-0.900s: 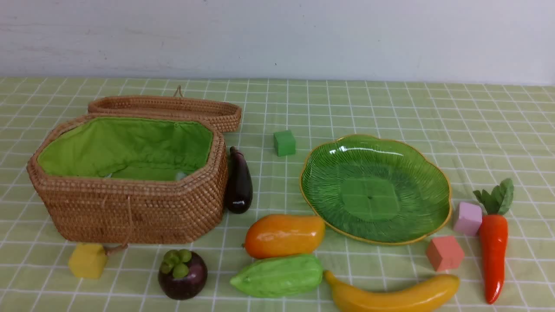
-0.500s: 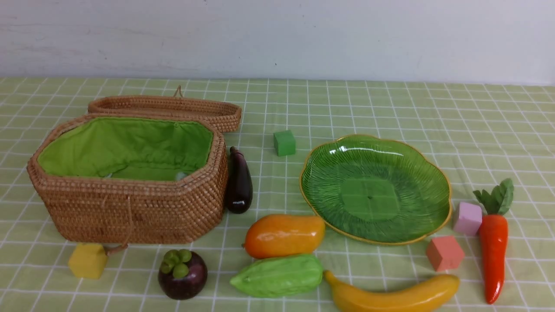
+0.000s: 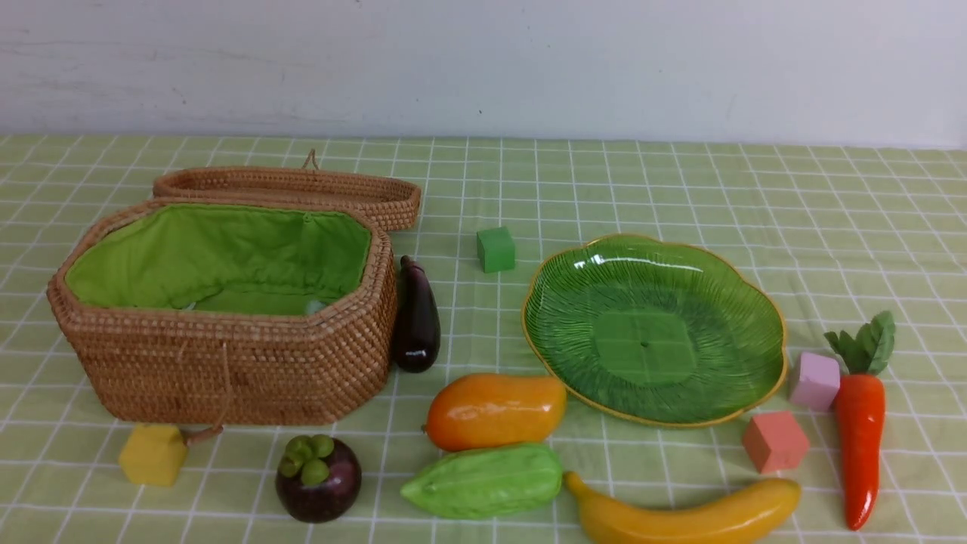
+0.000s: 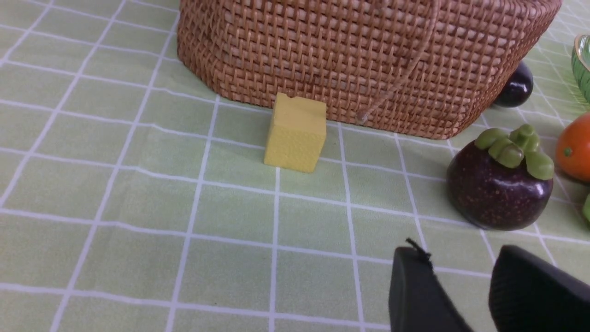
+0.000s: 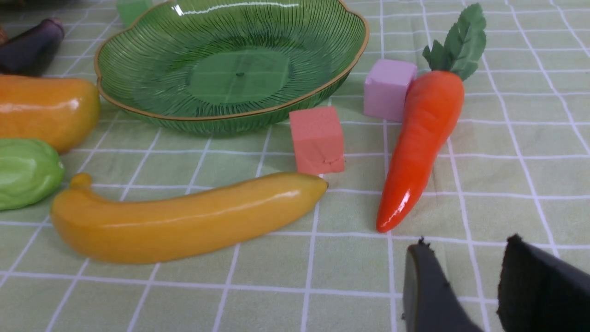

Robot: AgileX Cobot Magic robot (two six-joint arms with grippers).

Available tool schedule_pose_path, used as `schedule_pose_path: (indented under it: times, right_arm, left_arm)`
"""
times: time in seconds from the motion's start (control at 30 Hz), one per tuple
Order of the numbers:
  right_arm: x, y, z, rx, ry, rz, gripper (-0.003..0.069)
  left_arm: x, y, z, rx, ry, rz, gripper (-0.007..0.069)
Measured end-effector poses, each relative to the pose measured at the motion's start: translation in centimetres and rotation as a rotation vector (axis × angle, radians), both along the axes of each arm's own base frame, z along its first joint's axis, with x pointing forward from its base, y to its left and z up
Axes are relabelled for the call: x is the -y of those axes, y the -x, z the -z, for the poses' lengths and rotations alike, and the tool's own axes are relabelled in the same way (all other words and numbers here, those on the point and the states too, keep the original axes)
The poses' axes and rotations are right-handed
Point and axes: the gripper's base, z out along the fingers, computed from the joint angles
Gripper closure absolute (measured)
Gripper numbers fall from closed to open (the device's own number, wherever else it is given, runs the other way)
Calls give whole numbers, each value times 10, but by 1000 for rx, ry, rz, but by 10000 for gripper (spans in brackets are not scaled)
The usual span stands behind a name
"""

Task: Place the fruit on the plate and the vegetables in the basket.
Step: Grab a mangosteen with your left arm and put it on the plate on the right

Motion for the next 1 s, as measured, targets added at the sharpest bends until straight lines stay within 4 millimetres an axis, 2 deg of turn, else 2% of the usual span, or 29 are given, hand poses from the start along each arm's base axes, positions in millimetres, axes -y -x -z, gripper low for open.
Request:
schedule_pose_path:
  times: [0.13, 0.23, 0.27, 0.33, 0.37, 0.47, 0.6, 0.73, 0.83, 0.93, 1.0]
  right_arm:
    - [0, 0, 0, 0, 0, 0, 419]
    - [0, 0, 0, 0, 0, 0, 419]
    - [0, 0, 0, 0, 0, 0, 419]
    - [0, 0, 0, 0, 0, 0, 419]
    - [0, 0, 0, 0, 0, 0, 419]
    - [0, 0, 0, 0, 0, 0, 419]
    - [0, 0, 0, 0, 0, 0, 419]
    - [0, 0, 0, 7, 5, 1, 419]
    - [1, -3, -3, 71, 18, 12, 419]
    - [1, -4, -12, 163, -114, 38, 419]
    - [1, -5, -17, 209, -220, 55, 419]
  left_arm:
    - [1, -2, -8, 75, 105, -20, 386]
    - [2, -3, -13, 112, 289, -44, 386]
    - [2, -3, -17, 137, 419, -61, 386]
    - [2, -3, -19, 146, 484, -68, 386]
    - [3, -3, -21, 149, 577, -77, 386]
    - [3, -4, -22, 153, 662, -85, 386]
    - [-2, -4, -30, 242, 694, -109, 388]
    - [-3, -3, -36, 279, 707, -111, 426]
    - [1, 2, -60, 282, 652, -56, 532]
    - [6, 4, -90, 250, 532, -1, 635]
    - [9, 0, -104, 187, 446, 29, 638]
